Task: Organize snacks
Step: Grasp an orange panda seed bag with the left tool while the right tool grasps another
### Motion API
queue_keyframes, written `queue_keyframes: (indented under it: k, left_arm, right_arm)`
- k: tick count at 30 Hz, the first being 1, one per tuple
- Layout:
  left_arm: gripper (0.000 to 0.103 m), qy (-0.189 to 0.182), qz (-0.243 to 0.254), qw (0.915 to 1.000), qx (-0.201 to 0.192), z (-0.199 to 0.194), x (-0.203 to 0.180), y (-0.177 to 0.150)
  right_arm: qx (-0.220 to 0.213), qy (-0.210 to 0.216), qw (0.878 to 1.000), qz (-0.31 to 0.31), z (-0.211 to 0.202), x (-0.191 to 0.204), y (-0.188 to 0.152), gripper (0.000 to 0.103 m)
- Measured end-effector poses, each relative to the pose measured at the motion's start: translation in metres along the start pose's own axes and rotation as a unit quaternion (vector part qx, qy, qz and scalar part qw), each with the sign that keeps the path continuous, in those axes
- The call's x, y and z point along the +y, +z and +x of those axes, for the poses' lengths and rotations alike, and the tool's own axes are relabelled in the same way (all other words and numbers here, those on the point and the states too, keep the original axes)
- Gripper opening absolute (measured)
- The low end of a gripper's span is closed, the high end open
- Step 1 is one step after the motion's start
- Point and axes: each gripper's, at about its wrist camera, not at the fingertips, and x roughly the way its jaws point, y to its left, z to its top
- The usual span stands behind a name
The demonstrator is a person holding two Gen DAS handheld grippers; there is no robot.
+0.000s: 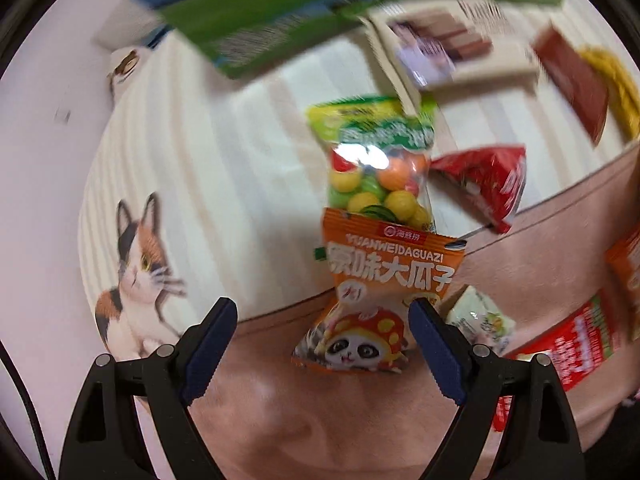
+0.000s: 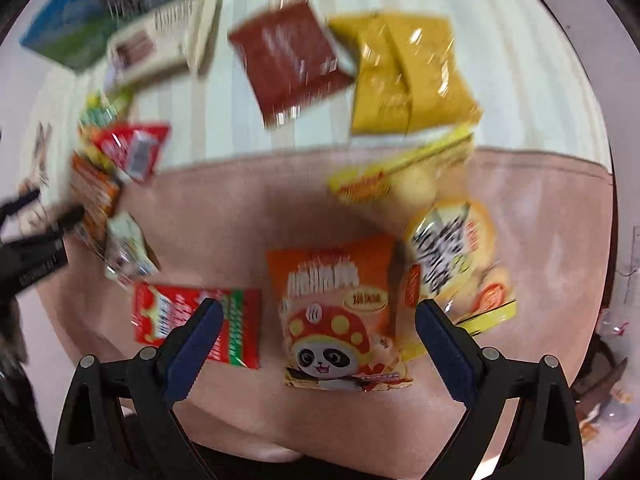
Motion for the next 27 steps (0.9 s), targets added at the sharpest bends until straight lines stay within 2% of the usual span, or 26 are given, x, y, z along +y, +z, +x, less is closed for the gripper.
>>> queue_keyframes:
  k: [4, 6, 7, 8, 9, 10, 13, 14, 16, 17, 20, 21, 23, 24, 25, 27]
  left_arm:
    - [0.088, -0.022, 0.023, 0.9993, 0.02, 0.018, -0.009, 0.005]
    - [0.088, -0.036, 0.024, 0.9987, 0.025, 0.022, -0.012, 0.003]
    - [0.088, -0.044, 0.021, 0.9985, 0.026, 0.022, -0.013, 0.002]
    - [0.081, -0.052, 0.017, 0.9981, 0.026, 0.024, -0.013, 0.0]
    - [0.069, -0.063, 0.01, 0.9975, 0.031, 0.026, -0.013, -0.003]
    - [0.065, -0.078, -0.002, 0.9962, 0.038, 0.029, -0.011, -0.007]
    - [0.064, -0.106, -0.055, 0.9915, 0.051, 0.035, 0.0, -0.021]
    - [0.064, -0.118, -0.076, 0.9884, 0.058, 0.037, 0.005, -0.026]
    - [0.064, -0.156, -0.139, 0.9748, 0.078, 0.043, 0.02, -0.042]
    - [0.064, -0.176, -0.166, 0.9667, 0.086, 0.045, 0.027, -0.05]
    - [0.064, -0.23, -0.248, 0.9347, 0.11, 0.056, 0.047, -0.078]
    - [0.064, -0.238, -0.26, 0.9288, 0.113, 0.06, 0.051, -0.084]
    - [0.064, -0.251, -0.266, 0.9231, 0.119, 0.069, 0.053, -0.09]
    - [0.064, -0.25, -0.263, 0.9241, 0.121, 0.072, 0.053, -0.09]
    - [0.064, -0.248, -0.259, 0.926, 0.12, 0.074, 0.052, -0.09]
    - [0.064, -0.234, -0.241, 0.9344, 0.118, 0.077, 0.048, -0.078]
  right_arm:
    - [0.021, -0.022, 0.999, -0.012, 0.023, 0.007, -0.006, 0.092]
    - [0.028, -0.029, 0.999, -0.021, 0.032, 0.011, -0.009, 0.084]
    - [0.034, -0.031, 0.999, -0.022, 0.037, 0.012, -0.012, 0.075]
    - [0.041, -0.028, 0.999, -0.022, 0.041, 0.012, -0.014, 0.07]
    - [0.046, -0.017, 0.999, -0.017, 0.045, 0.011, -0.017, 0.07]
    - [0.044, -0.014, 0.999, -0.012, 0.047, 0.011, -0.018, 0.069]
    - [0.027, -0.002, 1.0, 0.008, 0.045, 0.006, -0.024, 0.064]
    - [0.024, 0.006, 1.0, 0.014, 0.043, 0.003, -0.026, 0.063]
    - [0.016, 0.039, 0.999, 0.034, 0.039, -0.003, -0.028, 0.063]
    - [0.014, 0.047, 0.998, 0.038, 0.038, -0.005, -0.029, 0.062]
    - [-0.006, 0.055, 0.998, 0.036, 0.033, -0.004, -0.029, 0.062]
    - [-0.011, 0.059, 0.998, 0.034, 0.031, 0.001, -0.027, 0.062]
    - [-0.007, 0.073, 0.997, 0.032, 0.038, 0.007, -0.023, 0.063]
    - [0.001, 0.077, 0.996, 0.035, 0.042, 0.007, -0.021, 0.064]
    - [0.01, 0.08, 0.996, 0.04, 0.047, 0.007, -0.02, 0.07]
    - [0.013, 0.085, 0.995, 0.046, 0.053, 0.005, -0.017, 0.079]
